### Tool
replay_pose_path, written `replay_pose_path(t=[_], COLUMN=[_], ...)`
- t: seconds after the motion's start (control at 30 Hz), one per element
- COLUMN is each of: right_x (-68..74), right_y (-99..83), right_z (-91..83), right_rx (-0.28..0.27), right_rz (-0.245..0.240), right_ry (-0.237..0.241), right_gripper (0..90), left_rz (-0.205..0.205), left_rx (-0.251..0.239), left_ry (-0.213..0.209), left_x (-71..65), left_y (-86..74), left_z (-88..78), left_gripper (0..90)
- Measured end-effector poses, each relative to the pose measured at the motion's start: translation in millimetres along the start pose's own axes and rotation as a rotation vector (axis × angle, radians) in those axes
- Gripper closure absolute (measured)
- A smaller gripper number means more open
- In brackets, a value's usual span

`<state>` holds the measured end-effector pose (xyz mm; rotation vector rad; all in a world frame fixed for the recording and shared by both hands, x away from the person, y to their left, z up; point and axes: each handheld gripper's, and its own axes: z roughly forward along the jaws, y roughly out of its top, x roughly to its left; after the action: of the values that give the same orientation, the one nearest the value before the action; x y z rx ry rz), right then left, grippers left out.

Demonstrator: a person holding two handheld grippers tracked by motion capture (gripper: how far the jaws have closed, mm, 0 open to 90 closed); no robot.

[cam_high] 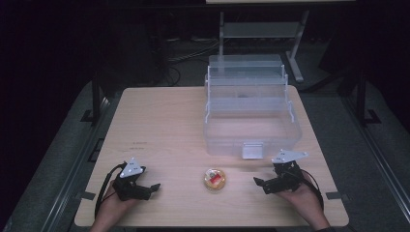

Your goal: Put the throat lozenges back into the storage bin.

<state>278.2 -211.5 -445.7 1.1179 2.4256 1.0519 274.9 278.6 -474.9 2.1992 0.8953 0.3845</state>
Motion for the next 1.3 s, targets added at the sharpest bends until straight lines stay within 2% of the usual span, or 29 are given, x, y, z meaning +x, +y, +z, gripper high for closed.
replay_pose_path(t=[1.3], right_x=[23.8], right_y=[42.8], right_z=[18.2], right_rx=[0.043], right_rz=[-0.106], right_ry=[0.094], right_gripper=[3.0], left_rz=[-0.001], left_rx=[-0.003], left_ry=[0.000], left_x=[-0.1], left_y=[0.1], left_z=[0.2], left_gripper=[10.9])
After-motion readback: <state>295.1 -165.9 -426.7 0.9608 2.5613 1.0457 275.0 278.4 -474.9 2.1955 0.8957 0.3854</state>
